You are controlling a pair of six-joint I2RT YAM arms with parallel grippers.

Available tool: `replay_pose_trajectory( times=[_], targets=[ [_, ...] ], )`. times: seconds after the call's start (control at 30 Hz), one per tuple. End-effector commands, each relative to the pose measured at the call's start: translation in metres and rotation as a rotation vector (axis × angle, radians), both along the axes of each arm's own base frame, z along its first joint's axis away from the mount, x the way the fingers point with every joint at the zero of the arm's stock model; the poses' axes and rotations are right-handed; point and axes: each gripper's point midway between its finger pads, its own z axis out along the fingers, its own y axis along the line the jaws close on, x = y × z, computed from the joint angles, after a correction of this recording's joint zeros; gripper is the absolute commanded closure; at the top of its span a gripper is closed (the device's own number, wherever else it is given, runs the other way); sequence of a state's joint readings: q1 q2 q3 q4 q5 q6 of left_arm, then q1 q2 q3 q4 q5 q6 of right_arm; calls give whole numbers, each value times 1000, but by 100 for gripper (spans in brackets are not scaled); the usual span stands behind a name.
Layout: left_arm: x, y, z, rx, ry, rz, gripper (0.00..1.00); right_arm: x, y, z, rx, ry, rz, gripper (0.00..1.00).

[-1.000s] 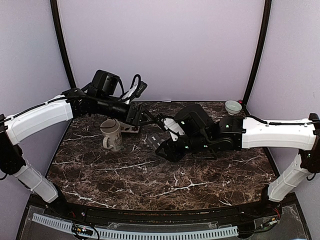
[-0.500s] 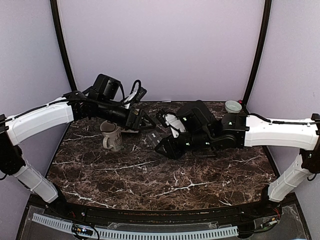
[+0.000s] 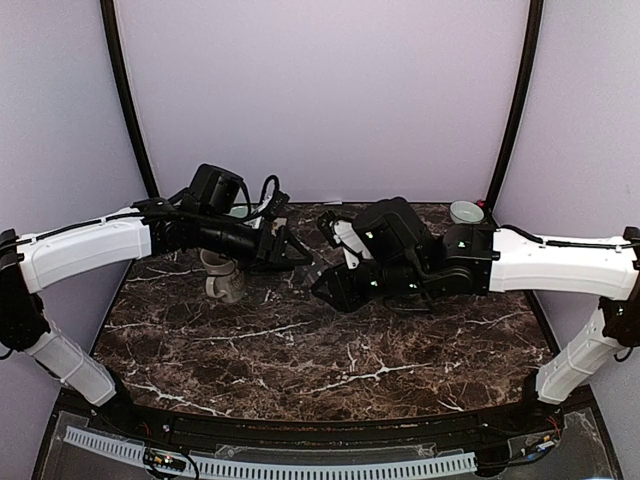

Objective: Sort the pills into containers
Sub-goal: Pass from the right arm to the left

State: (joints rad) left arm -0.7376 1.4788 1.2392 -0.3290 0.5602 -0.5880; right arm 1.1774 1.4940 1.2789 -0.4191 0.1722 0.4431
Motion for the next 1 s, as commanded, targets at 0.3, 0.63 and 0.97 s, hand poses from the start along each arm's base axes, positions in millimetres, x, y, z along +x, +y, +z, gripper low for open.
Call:
replay_pose_trajectory(
  times=[0.3, 0.63, 0.97],
  targets=[
    [0, -6, 24, -125, 14, 39, 37, 5, 16, 15, 71, -5, -32, 78],
    [-1, -10, 23, -139, 27, 47, 45, 10, 23, 16, 88, 4, -58, 80],
    [-1, -9, 20, -138, 29, 61, 57, 14, 25, 15, 95, 10, -87, 81]
  ],
)
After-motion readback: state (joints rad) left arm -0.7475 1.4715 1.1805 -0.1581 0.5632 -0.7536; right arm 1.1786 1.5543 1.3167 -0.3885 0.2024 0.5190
